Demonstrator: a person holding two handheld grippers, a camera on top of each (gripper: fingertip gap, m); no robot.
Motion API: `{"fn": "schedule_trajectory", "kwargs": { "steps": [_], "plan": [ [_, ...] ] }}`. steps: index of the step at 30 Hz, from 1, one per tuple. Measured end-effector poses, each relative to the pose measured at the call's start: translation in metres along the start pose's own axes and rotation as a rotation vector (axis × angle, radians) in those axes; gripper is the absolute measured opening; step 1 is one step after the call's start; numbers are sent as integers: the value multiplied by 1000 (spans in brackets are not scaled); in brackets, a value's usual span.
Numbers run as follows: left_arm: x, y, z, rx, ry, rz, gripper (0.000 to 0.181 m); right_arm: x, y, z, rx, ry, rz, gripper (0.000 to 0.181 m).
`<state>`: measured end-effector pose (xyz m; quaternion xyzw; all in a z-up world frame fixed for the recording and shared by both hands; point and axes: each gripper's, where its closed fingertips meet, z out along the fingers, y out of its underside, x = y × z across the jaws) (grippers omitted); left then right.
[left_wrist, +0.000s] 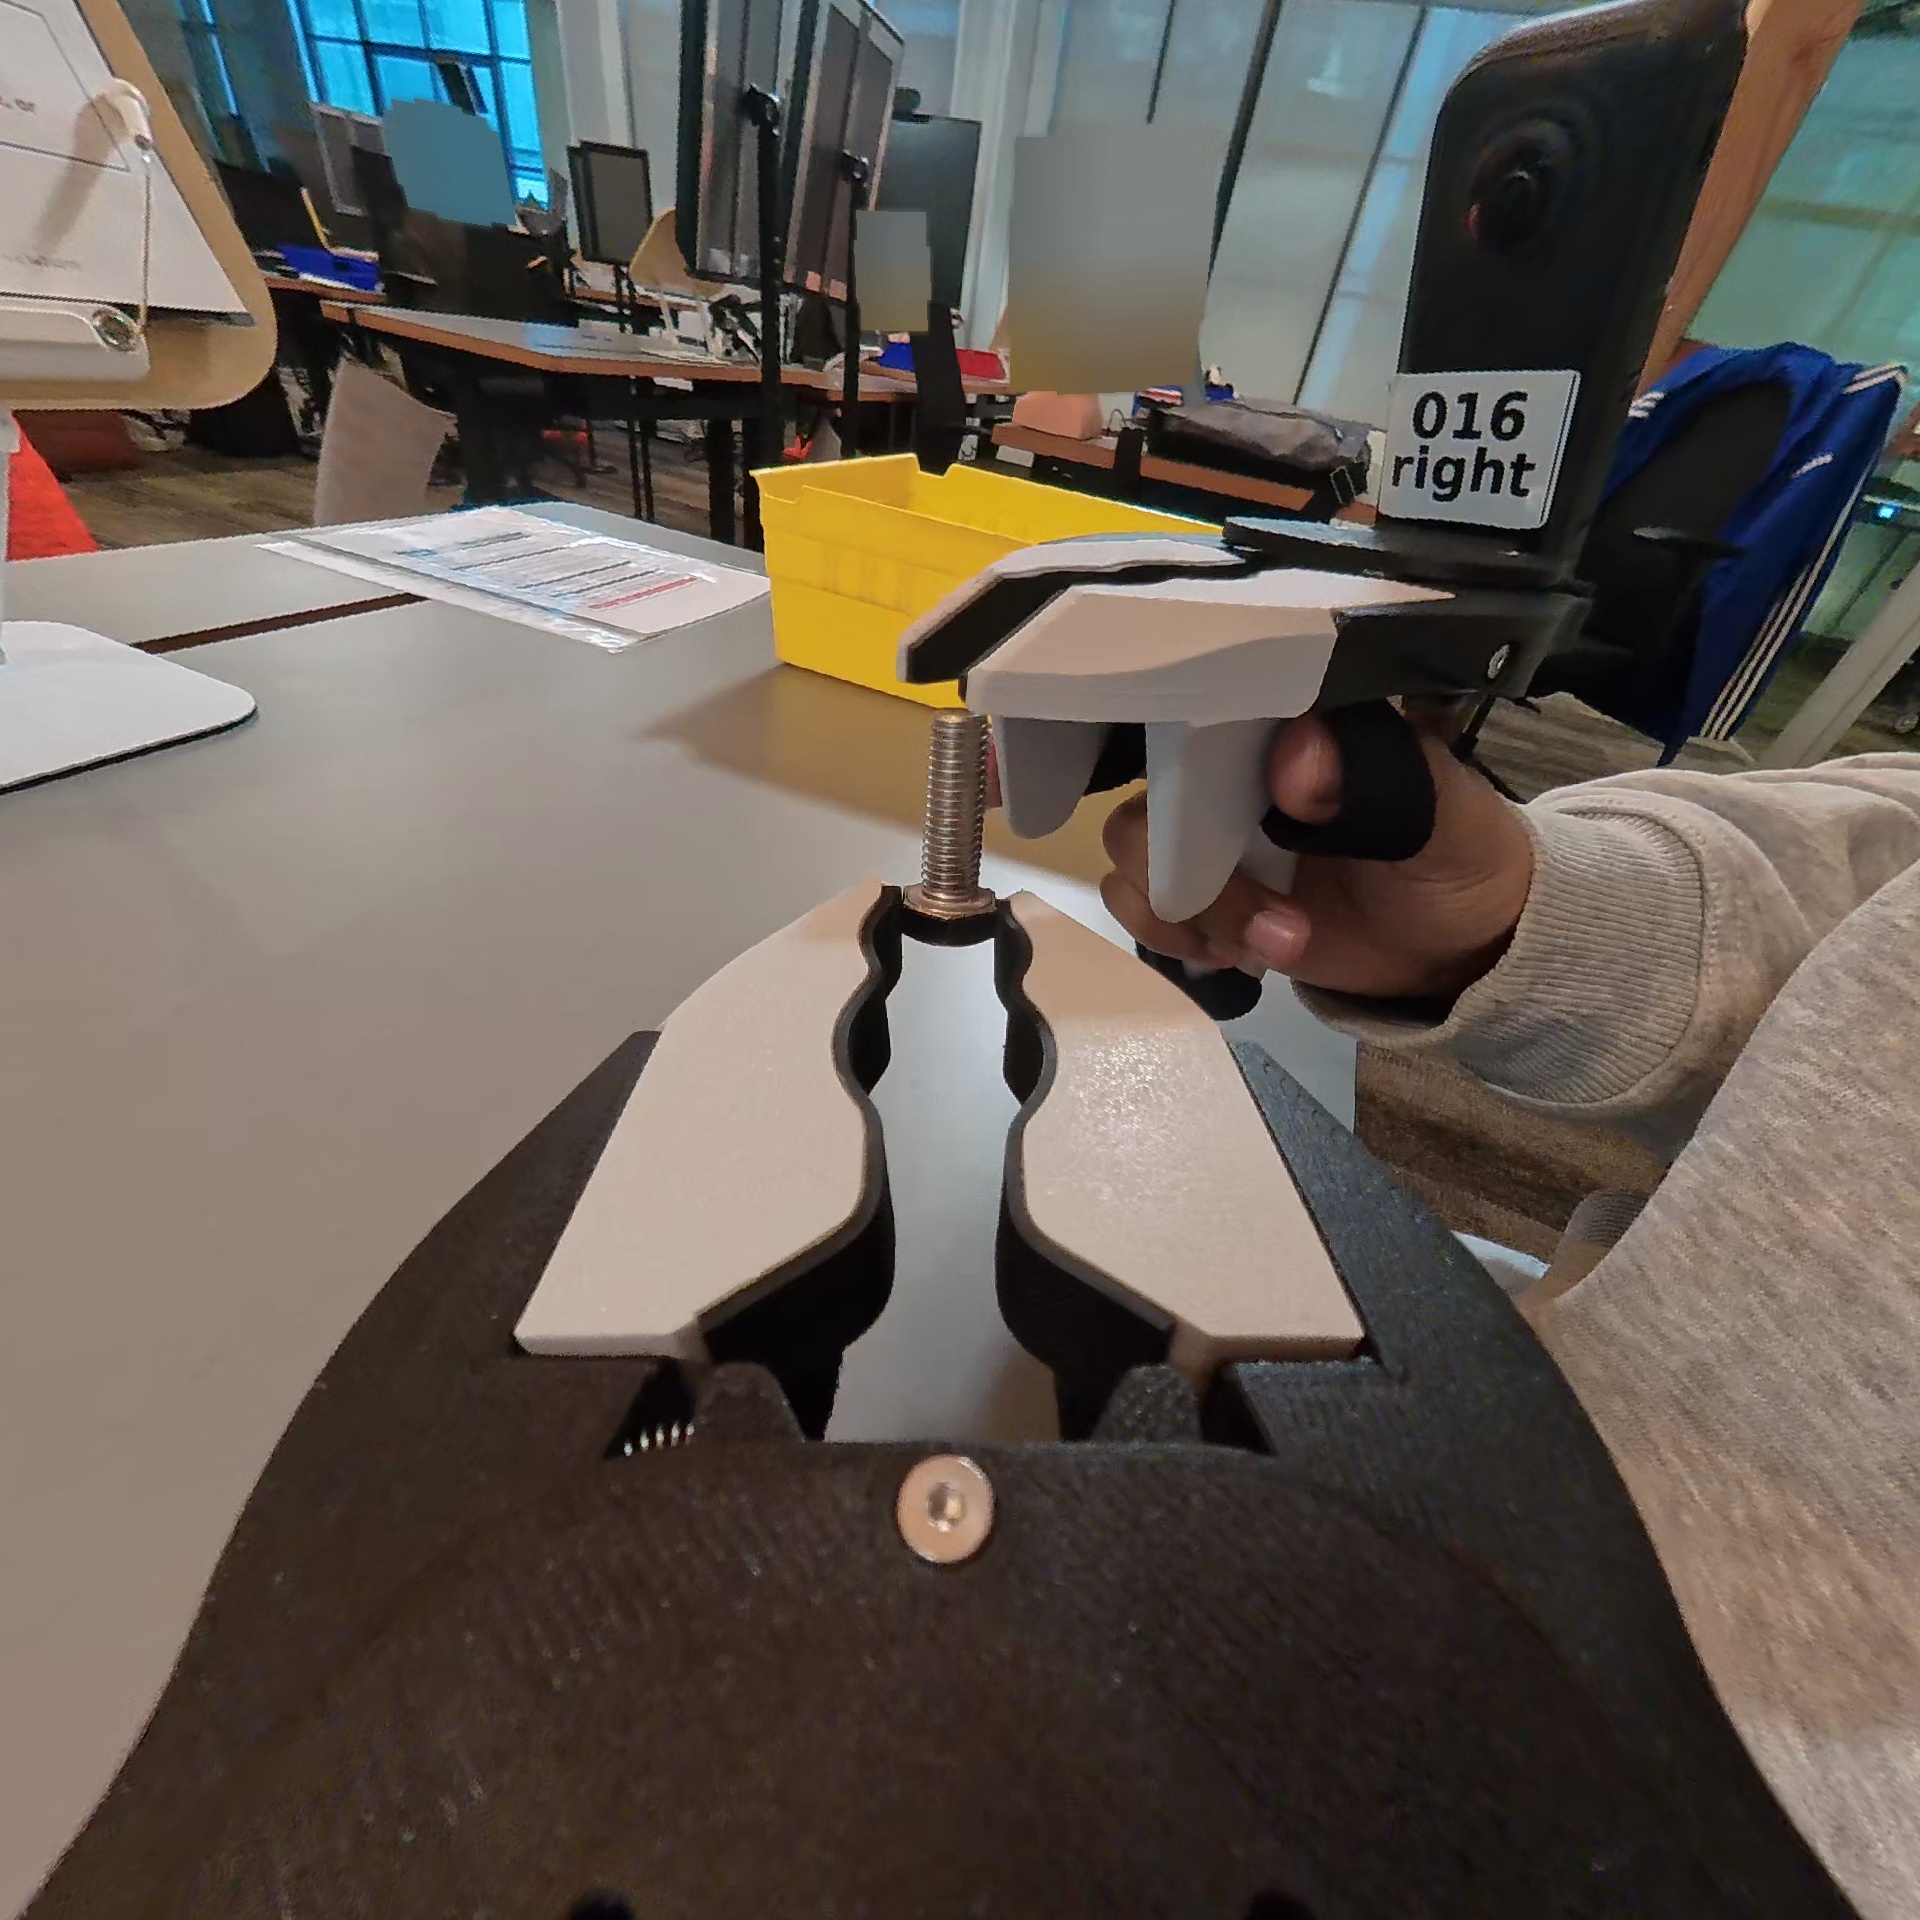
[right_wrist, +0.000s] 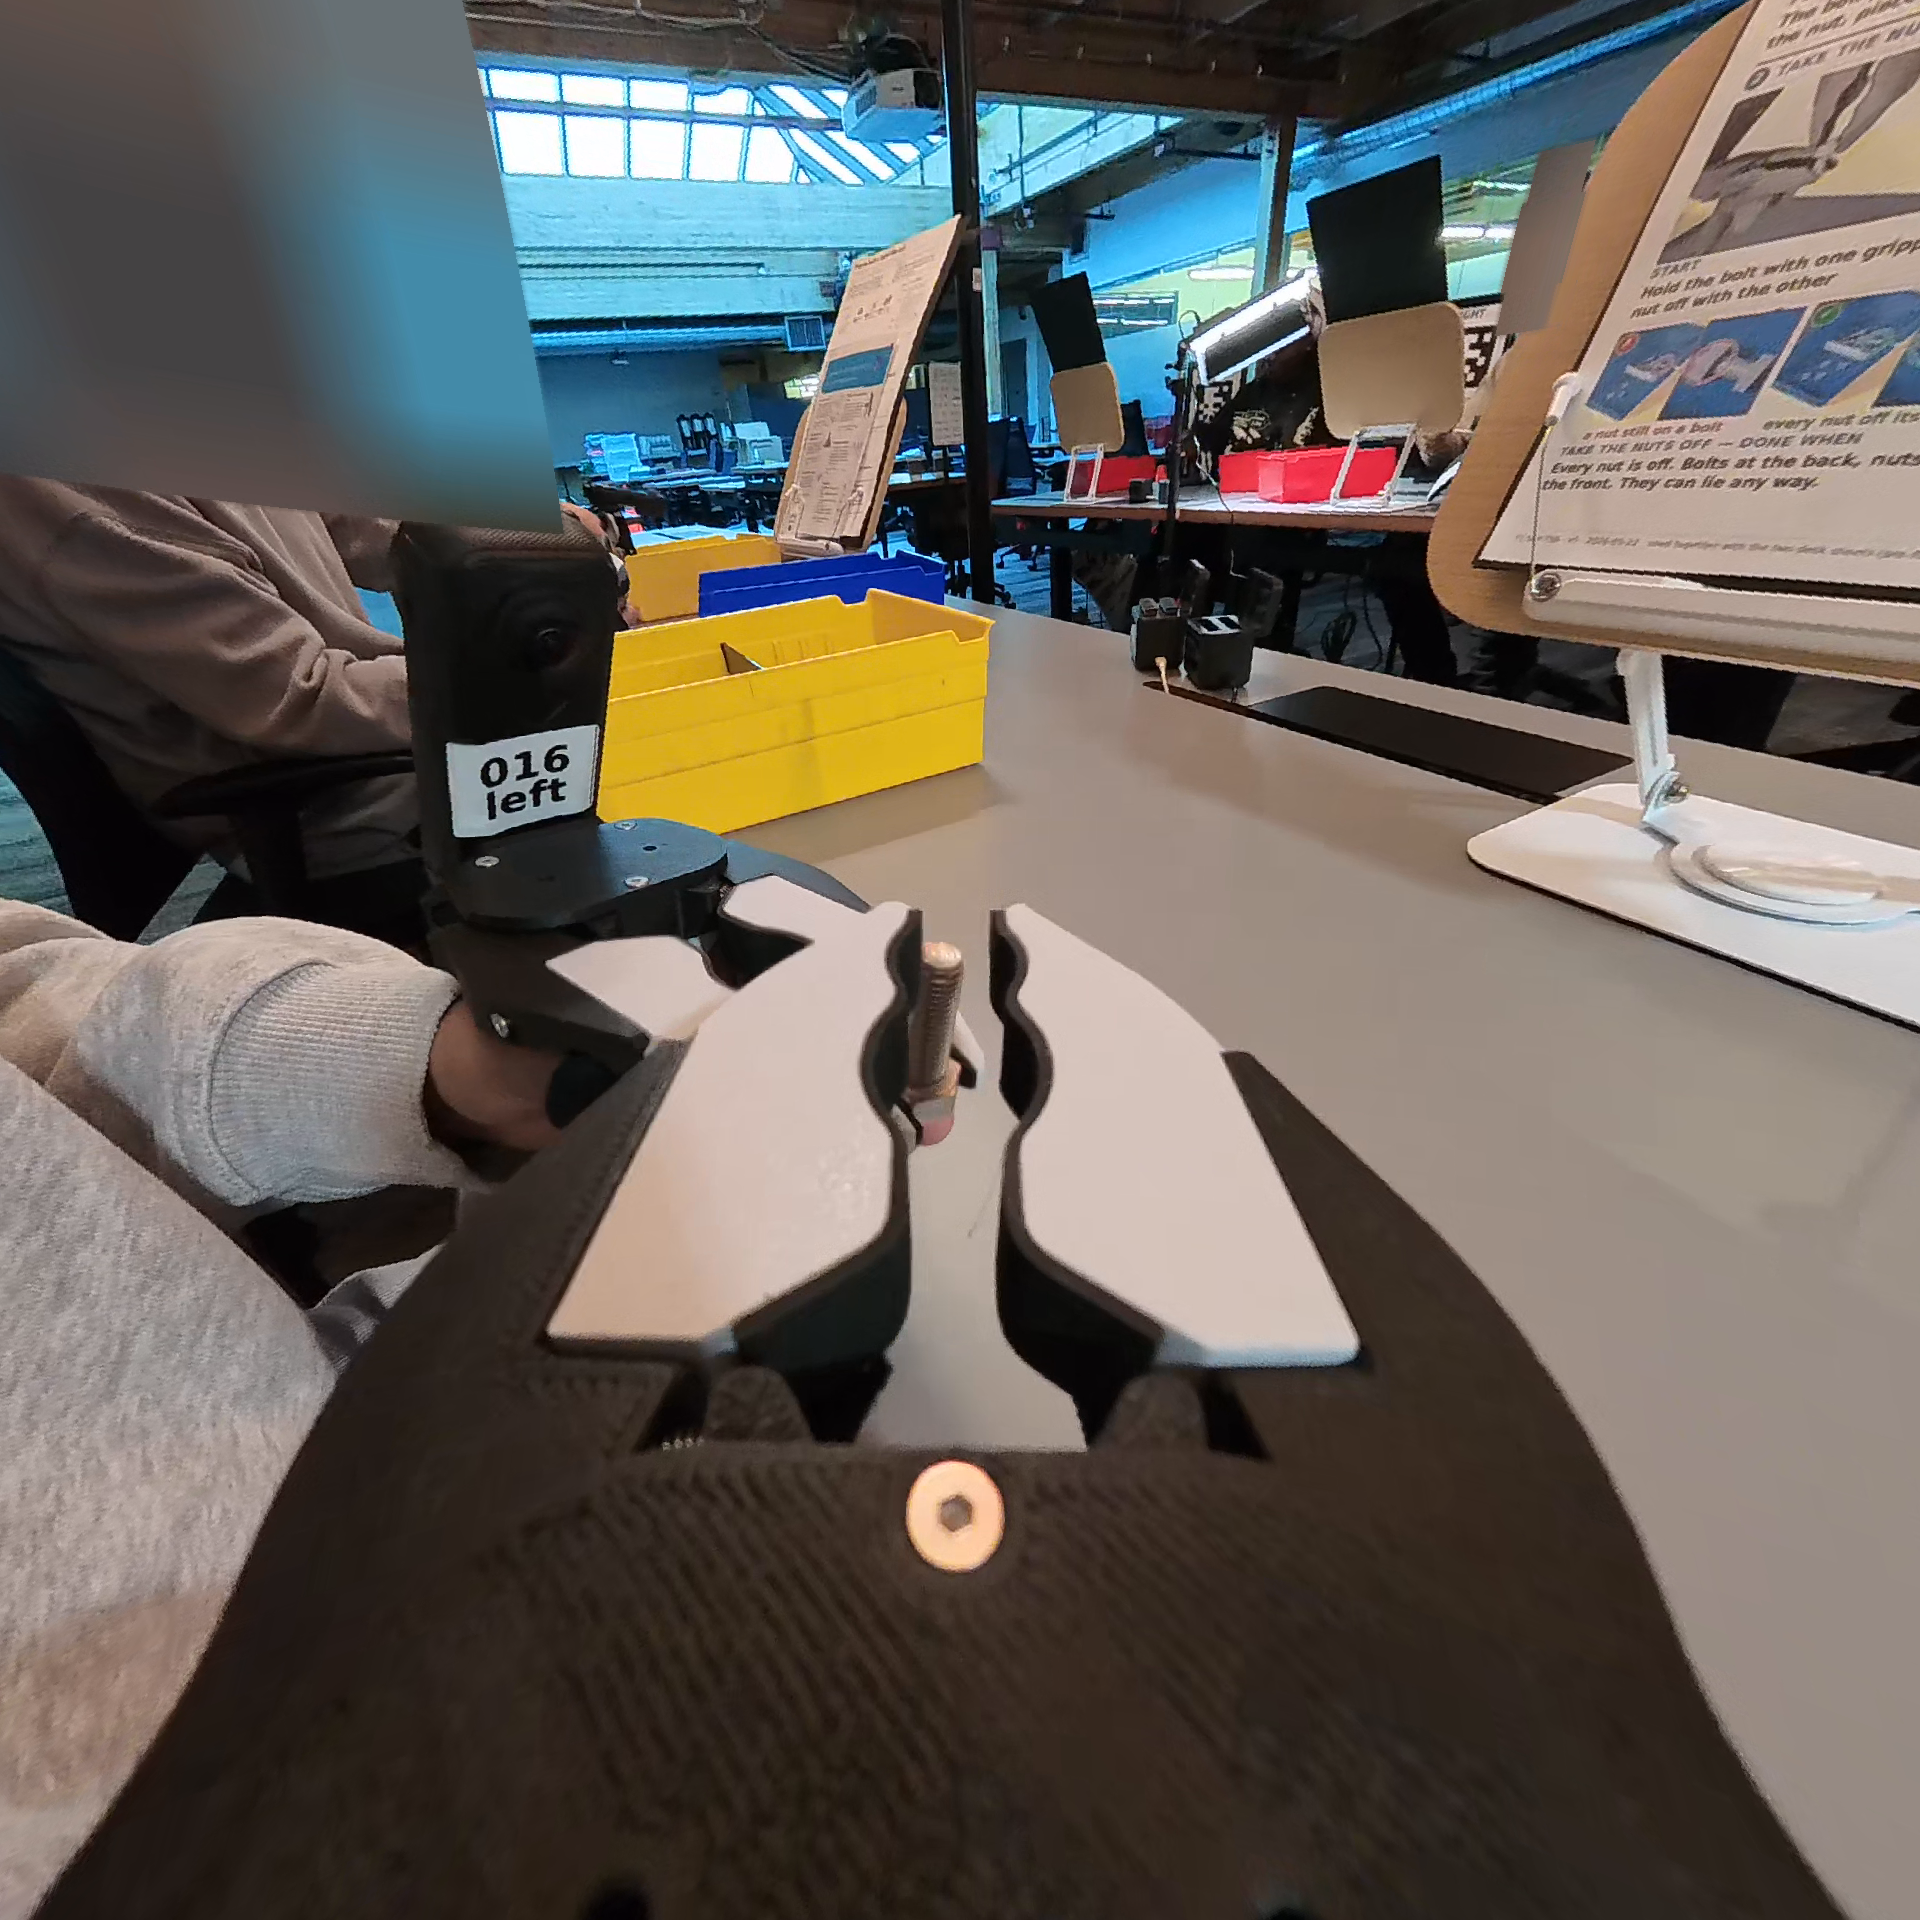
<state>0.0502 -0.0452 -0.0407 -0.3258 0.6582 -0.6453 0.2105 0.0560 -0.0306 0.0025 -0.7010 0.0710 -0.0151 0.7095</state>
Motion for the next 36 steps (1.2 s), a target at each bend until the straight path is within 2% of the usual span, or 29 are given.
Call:
{"fn": "schedule_trajectory", "kwargs": {
  "steps": [36],
  "plan": [
    [-3,-3,-1,17,-13,1,19,-4,0,1,0,-11,-17,9]
  ]
}}
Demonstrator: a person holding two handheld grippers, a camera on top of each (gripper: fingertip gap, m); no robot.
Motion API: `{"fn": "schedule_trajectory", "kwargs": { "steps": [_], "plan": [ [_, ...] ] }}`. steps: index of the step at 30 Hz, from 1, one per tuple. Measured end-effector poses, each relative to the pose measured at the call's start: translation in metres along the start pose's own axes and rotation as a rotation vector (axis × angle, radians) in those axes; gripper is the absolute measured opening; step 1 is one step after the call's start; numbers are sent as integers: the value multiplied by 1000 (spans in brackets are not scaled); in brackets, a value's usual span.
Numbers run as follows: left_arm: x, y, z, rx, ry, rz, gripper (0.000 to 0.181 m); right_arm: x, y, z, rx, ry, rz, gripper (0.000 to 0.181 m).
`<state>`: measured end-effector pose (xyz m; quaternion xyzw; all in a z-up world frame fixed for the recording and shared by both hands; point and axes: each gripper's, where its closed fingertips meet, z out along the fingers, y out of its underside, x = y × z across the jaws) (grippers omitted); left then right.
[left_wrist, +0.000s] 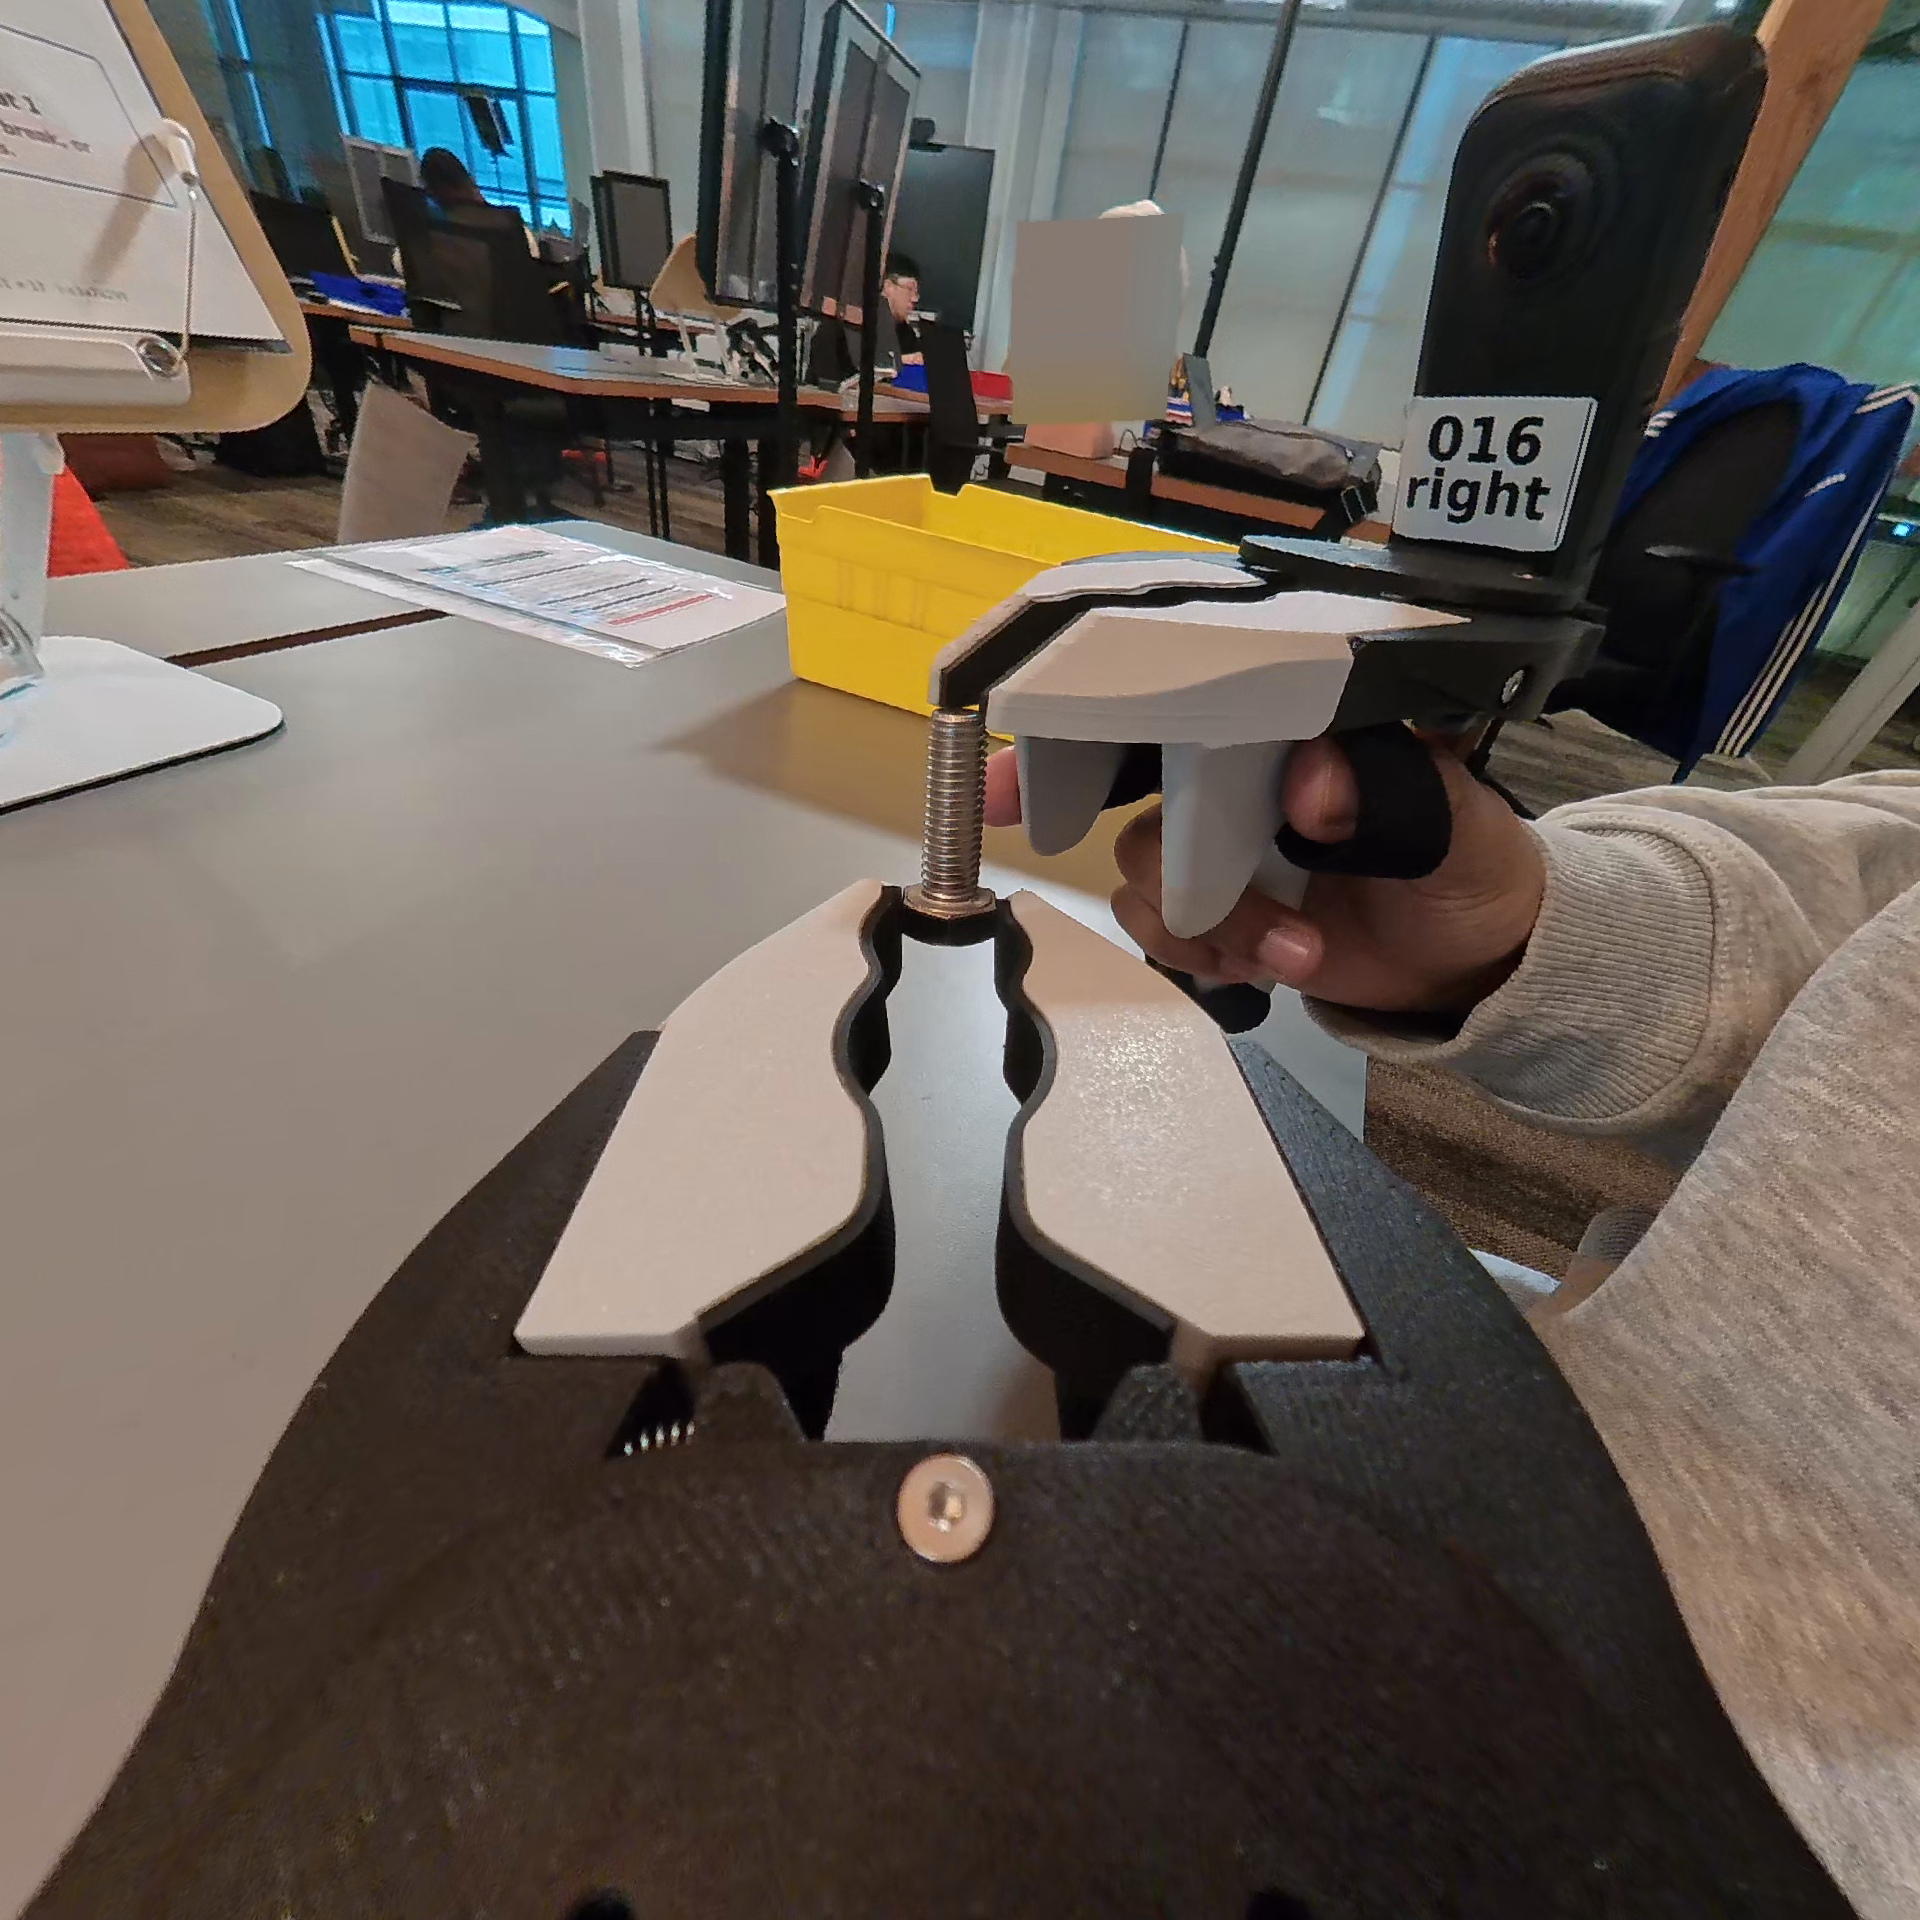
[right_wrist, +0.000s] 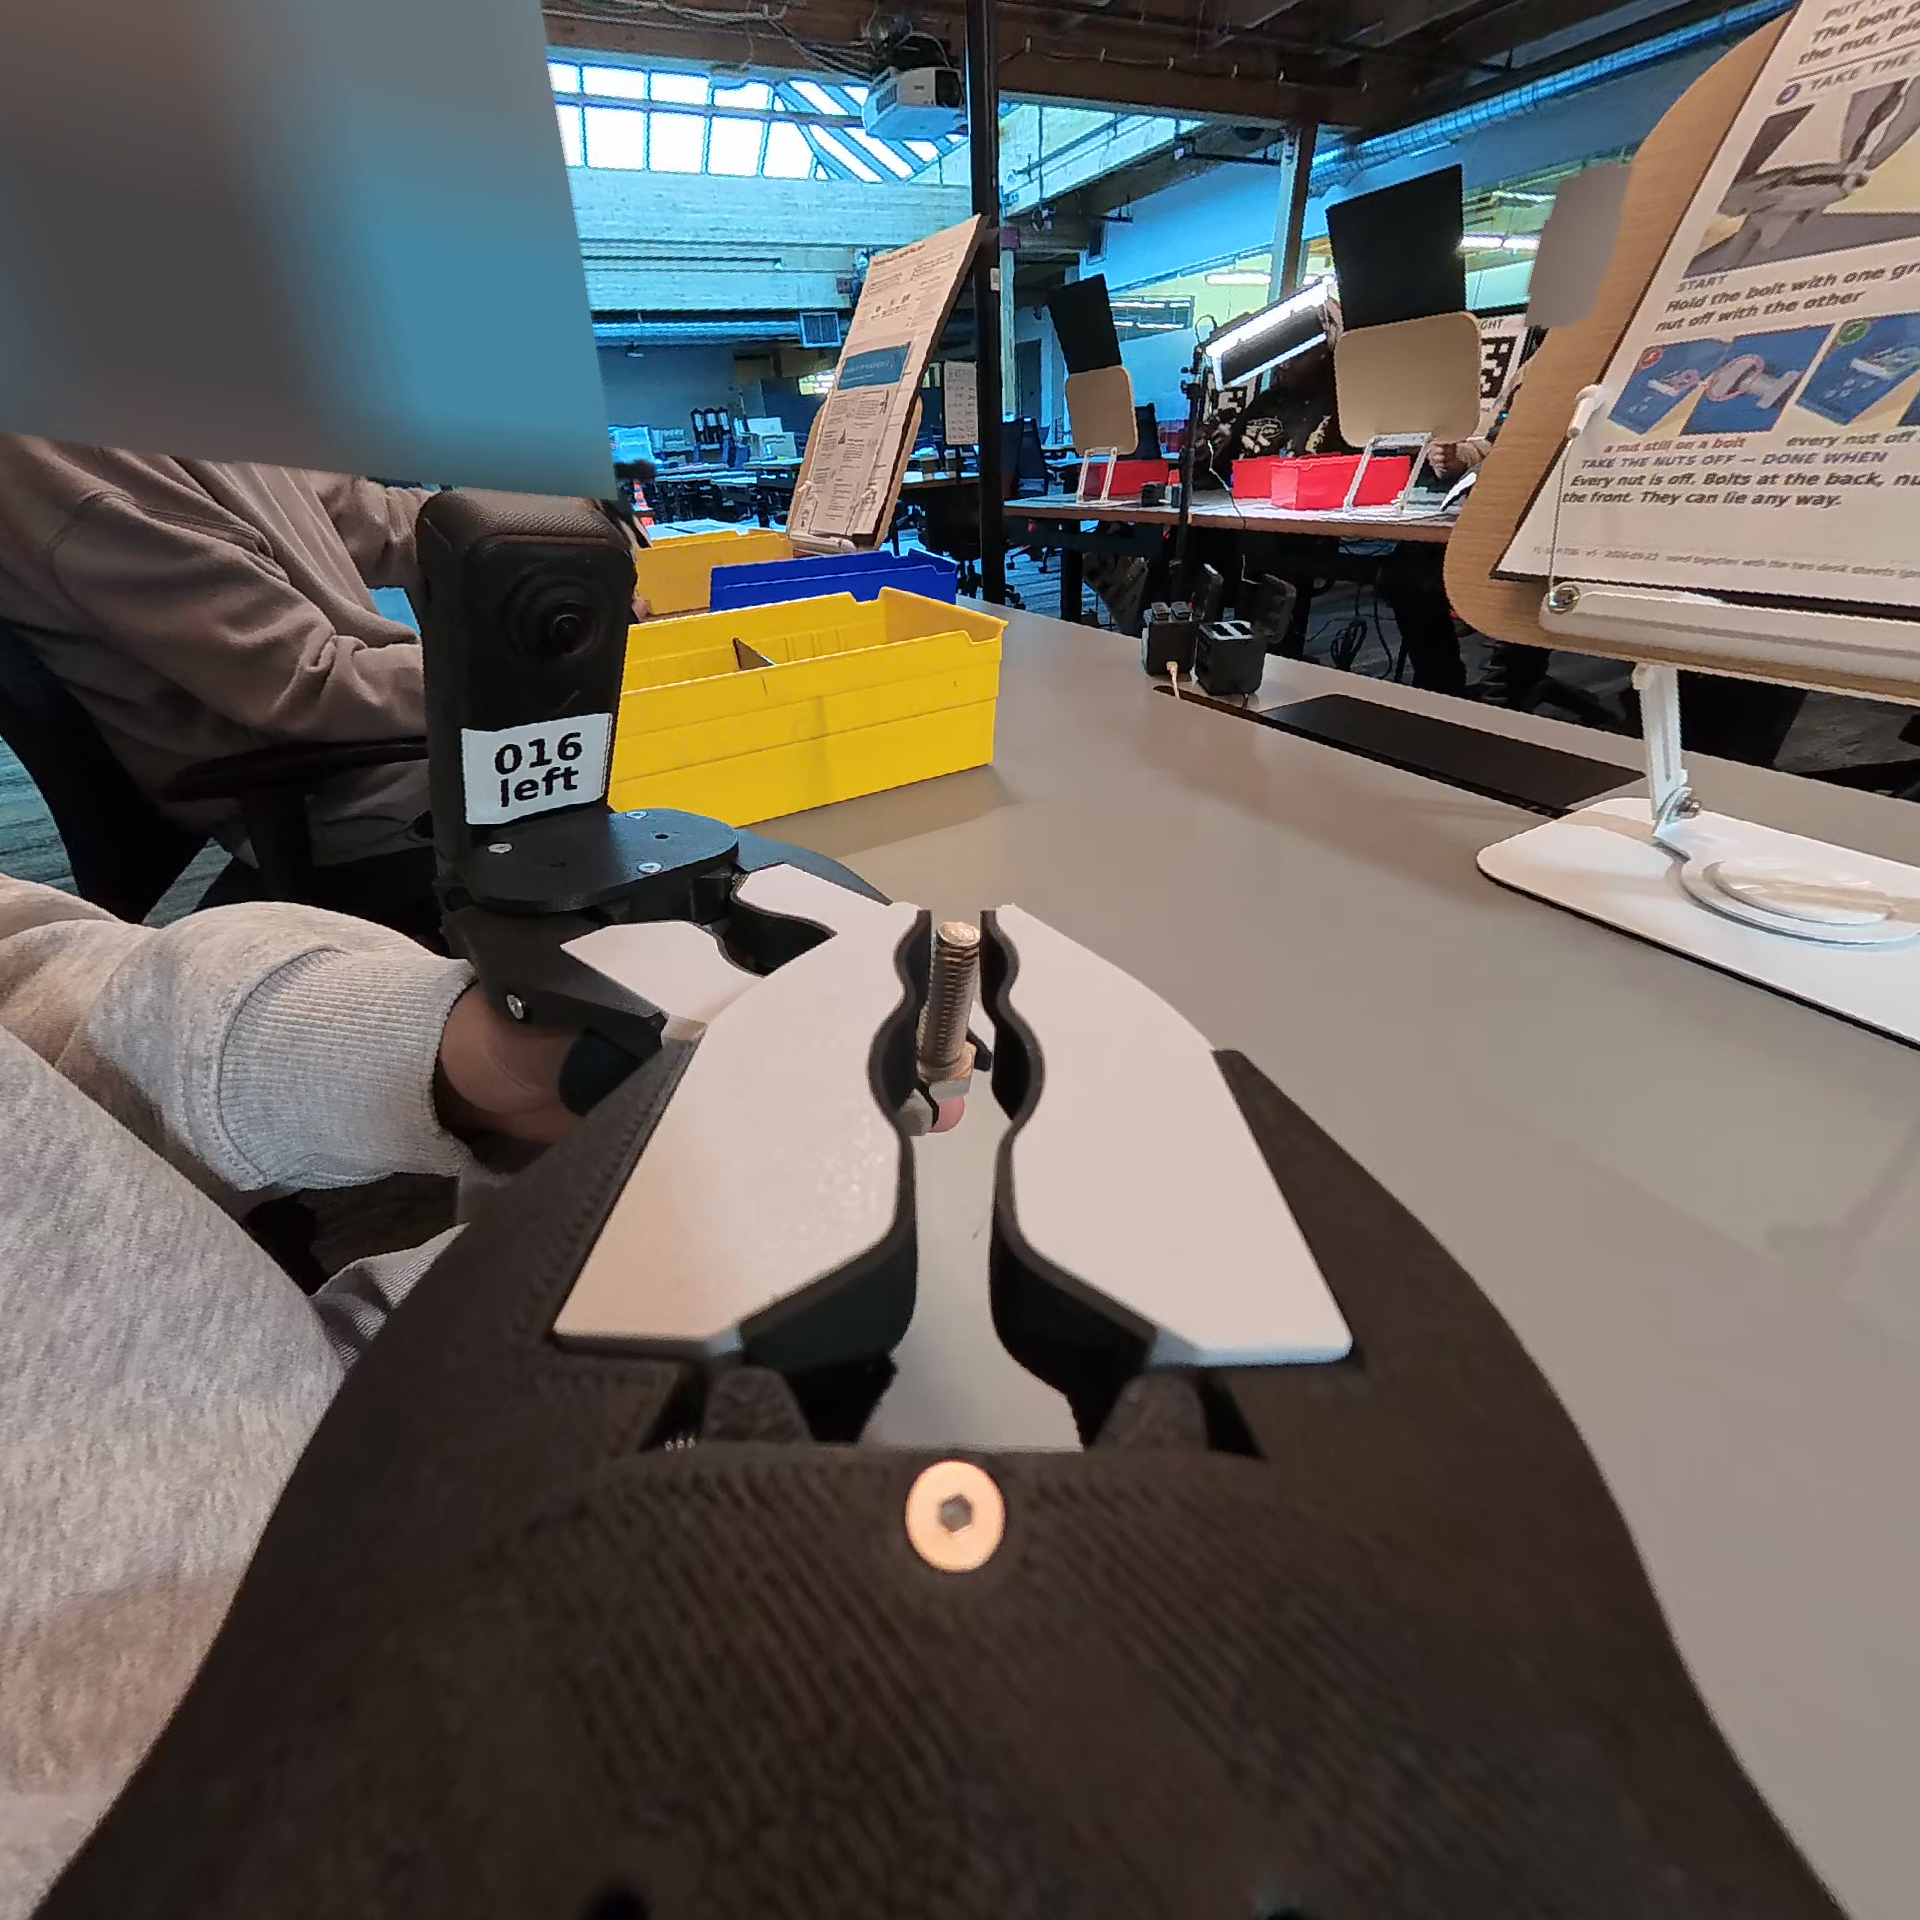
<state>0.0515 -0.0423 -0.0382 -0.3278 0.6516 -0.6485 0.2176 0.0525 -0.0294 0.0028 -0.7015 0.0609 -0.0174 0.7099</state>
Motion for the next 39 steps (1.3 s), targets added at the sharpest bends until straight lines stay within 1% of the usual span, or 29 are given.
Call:
{"fn": "schedule_trajectory", "kwargs": {
  "steps": [16,20,32,39],
  "plan": [
    [0,-1,0,3,-3,1,19,1,0,0,2,7,-5,7],
    [-2,-1,-1,8,-8,-4,19,6,-4,-2,29,36,-9,11],
    [-1,-12,-5,70,-4,-9,19,21,-9,-8,98,59,109,18],
    [1,-16,-6,95,5,-7,19,23,-7,-7,90,63,121,19]
  ]
}}
